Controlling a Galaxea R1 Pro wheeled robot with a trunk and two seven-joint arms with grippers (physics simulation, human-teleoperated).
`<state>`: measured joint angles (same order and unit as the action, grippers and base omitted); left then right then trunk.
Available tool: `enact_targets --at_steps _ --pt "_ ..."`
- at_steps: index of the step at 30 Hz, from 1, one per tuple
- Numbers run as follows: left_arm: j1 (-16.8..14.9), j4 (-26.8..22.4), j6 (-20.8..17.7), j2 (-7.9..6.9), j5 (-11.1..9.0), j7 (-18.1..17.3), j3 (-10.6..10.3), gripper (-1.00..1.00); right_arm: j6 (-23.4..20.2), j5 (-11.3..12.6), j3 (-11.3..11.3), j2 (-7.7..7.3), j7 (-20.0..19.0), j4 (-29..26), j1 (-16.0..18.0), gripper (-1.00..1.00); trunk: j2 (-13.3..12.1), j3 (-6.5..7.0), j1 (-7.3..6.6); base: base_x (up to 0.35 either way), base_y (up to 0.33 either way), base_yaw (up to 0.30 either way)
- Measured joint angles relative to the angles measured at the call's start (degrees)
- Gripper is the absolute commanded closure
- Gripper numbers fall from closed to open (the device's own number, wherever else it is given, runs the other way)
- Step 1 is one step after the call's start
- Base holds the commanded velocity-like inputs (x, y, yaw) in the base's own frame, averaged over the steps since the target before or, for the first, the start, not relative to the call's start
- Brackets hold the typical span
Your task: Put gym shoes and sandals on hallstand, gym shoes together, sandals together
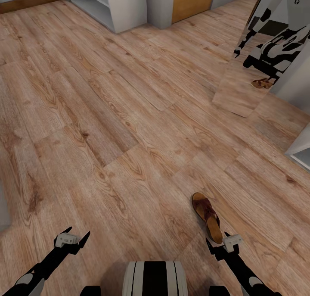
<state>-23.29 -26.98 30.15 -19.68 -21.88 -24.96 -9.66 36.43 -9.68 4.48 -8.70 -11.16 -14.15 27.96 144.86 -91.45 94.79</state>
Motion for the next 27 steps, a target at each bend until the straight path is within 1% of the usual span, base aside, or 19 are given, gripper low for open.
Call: enact_targets --at_steps 27 --pt "0.00 0.00 0.00 0.15 0.07 0.00 -0.09 -1.00 -0.04 0.01 0.08 0.00 0.00 -0.06 0.51 -1.00 0.00 0.00 0.00 0.000 0.000 0.000"
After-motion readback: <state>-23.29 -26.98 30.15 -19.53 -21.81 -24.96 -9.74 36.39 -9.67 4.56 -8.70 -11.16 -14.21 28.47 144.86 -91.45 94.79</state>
